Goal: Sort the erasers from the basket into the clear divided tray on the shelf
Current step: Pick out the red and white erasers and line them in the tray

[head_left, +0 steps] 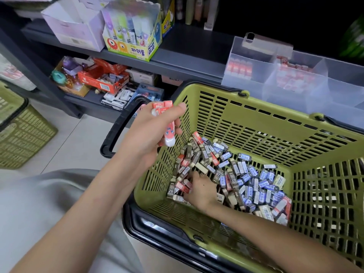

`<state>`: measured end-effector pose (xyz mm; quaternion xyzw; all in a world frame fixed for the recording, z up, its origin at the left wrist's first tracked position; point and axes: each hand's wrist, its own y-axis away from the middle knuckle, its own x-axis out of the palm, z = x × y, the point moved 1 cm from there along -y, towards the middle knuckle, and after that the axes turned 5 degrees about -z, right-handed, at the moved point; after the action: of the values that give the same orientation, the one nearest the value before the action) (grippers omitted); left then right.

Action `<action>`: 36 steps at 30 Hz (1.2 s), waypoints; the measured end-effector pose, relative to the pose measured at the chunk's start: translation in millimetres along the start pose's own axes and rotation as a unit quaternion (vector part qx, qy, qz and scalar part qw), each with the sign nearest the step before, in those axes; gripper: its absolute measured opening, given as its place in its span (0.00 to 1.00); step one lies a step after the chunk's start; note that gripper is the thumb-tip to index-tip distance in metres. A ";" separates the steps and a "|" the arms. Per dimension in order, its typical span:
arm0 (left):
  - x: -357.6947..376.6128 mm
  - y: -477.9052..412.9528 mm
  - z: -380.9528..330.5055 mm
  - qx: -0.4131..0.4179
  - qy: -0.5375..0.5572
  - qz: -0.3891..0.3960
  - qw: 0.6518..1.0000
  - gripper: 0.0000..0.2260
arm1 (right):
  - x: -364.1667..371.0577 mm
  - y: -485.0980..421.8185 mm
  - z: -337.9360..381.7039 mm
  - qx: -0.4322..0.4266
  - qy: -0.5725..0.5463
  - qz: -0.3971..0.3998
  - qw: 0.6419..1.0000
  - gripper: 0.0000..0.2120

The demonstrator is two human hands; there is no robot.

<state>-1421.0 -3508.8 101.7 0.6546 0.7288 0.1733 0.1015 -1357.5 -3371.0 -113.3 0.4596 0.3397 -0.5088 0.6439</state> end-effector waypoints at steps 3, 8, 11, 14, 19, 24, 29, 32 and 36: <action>-0.3 0.6 0.4 -0.008 0.001 0.007 1.000 0.08 | -0.2 -1.0 4.3 0.021 0.038 0.005 0.999 0.22; 1.9 -1.3 2.1 -0.012 -0.001 0.015 1.000 0.09 | -14.7 1.1 -2.2 0.030 -0.059 0.040 0.997 0.06; 5.4 -2.7 6.7 -0.012 -0.023 0.018 0.999 0.11 | -40.5 4.0 -9.4 0.083 -0.289 0.072 0.951 0.05; 11.7 -4.9 14.6 -0.016 -0.066 0.034 0.997 0.12 | -83.1 7.2 -9.3 0.113 -0.491 0.093 0.858 0.02; 28.3 -5.1 27.9 -0.020 -0.204 0.100 0.974 0.17 | -154.9 15.3 -2.8 0.069 -0.640 0.073 0.762 0.07; 56.4 4.0 27.5 -0.090 -0.075 0.244 0.963 0.17 | -196.7 25.5 0.7 0.035 -0.685 -0.010 0.728 0.04; 75.5 6.4 16.7 -0.071 0.022 0.220 0.973 0.17 | -222.6 27.7 -4.9 0.005 -0.648 -0.062 0.759 0.12; 77.5 -4.1 5.4 -0.052 0.047 0.200 0.977 0.19 | -246.3 13.0 -21.3 0.001 -0.441 -0.196 0.876 0.12; 78.2 -25.7 -14.8 0.013 0.038 0.162 0.986 0.14 | -282.9 -18.0 -40.5 0.022 -0.267 -0.224 0.937 0.11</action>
<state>-1459.7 -3435.3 111.6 0.7580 0.6189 0.2029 0.0355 -1444.9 -3237.1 124.3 0.2330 0.2385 -0.7511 0.5699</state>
